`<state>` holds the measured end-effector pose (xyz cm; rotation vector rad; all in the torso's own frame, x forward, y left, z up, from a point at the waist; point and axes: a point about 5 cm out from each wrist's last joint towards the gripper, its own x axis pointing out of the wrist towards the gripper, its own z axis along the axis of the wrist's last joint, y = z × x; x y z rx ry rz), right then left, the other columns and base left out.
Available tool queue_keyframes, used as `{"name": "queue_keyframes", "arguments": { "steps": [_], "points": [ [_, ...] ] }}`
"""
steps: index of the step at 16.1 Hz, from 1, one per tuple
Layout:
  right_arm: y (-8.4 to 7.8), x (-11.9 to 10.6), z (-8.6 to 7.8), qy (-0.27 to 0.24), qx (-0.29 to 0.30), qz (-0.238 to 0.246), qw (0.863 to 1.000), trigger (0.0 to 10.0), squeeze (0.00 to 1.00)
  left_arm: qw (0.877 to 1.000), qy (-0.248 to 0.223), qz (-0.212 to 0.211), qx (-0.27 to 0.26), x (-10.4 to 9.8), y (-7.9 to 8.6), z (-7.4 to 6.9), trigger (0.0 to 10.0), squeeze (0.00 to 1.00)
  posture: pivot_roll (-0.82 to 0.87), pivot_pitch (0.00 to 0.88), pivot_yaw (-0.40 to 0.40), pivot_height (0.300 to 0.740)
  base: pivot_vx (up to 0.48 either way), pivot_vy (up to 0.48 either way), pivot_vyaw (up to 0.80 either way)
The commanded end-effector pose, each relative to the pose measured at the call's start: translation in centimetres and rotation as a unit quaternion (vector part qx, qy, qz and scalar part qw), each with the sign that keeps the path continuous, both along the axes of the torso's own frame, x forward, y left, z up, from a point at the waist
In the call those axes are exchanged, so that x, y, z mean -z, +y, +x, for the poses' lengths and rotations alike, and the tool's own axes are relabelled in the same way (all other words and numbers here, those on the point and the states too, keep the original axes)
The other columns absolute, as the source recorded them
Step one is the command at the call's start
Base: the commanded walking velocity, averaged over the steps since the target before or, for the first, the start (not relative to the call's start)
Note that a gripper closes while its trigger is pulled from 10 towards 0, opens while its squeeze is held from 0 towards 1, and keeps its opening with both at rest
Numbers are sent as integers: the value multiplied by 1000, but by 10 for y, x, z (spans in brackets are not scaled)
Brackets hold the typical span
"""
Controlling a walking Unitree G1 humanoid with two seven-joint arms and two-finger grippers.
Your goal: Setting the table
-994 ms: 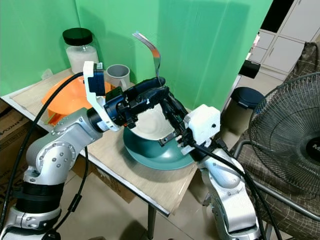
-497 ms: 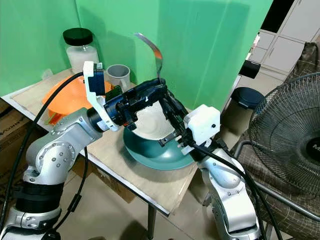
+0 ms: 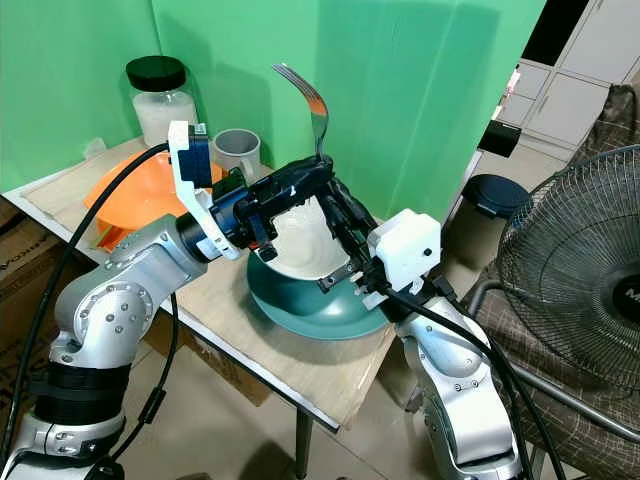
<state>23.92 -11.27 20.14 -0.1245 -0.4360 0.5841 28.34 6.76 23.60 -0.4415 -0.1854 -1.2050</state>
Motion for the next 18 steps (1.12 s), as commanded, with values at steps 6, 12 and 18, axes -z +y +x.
{"name": "queue_keyframes", "arguments": {
  "steps": [6,12,18],
  "points": [
    [-1,0,-1,6,-8,16,1000,10000,1000,999,-16,10,-49,-8,5,12,0,0,3,0,-57,740,0,0,0],
    [-42,-2,-5,22,82,79,993,10000,0,992,-33,57,-105,-4,22,24,0,0,-1,0,-48,740,0,0,0],
    [-49,24,-7,143,177,116,967,10000,0,931,-93,201,-288,4,35,18,10000,0,-25,0,-29,740,0,0,-69]
  ]
}}
